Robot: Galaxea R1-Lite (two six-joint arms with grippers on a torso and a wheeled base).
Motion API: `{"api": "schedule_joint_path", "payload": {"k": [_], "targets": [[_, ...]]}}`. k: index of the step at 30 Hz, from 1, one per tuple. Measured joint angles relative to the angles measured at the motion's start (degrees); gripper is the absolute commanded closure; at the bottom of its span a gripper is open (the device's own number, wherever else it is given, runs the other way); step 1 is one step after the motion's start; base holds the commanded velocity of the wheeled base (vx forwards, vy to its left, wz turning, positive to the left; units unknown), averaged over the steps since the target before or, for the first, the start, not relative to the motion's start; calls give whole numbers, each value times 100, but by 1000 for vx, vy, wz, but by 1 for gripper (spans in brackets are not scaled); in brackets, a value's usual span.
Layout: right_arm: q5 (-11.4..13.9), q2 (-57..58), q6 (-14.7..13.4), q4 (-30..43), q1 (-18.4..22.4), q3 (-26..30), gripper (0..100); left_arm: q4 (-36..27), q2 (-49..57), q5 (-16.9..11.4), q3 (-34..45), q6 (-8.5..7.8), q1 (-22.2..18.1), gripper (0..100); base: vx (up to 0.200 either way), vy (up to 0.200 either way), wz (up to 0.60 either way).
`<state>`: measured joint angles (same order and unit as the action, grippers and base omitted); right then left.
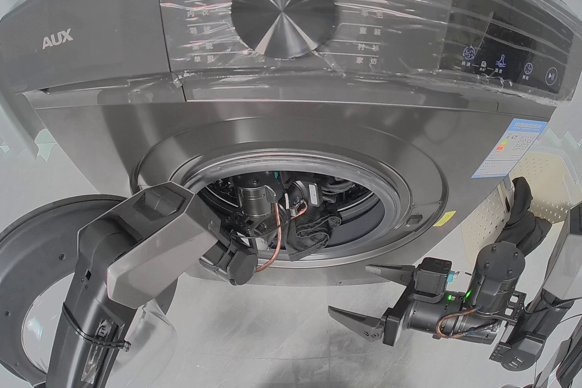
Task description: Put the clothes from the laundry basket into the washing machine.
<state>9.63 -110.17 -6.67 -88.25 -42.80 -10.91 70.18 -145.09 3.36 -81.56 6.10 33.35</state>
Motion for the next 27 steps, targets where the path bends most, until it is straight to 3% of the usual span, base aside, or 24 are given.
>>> {"api": "schedule_joint_path", "payload": {"k": [9, 10, 19, 27], "targets": [[0, 0, 0, 0, 6, -22, 0, -4, -527, 588, -1221, -108, -360, 100, 0, 0, 0], [0, 0, 0, -2, 6, -27, 0, -4, -555, 618, -1301, -108, -391, 0, 0, 0, 0], [2, 0, 0, 0, 17, -35, 0, -6, -468, 544, -800, -115, -393, 0, 0, 0, 0], [2, 2, -2, 0, 17, -39, 0, -182, 166, -110, 684, -108, -50, 0, 0, 0, 0]]}}
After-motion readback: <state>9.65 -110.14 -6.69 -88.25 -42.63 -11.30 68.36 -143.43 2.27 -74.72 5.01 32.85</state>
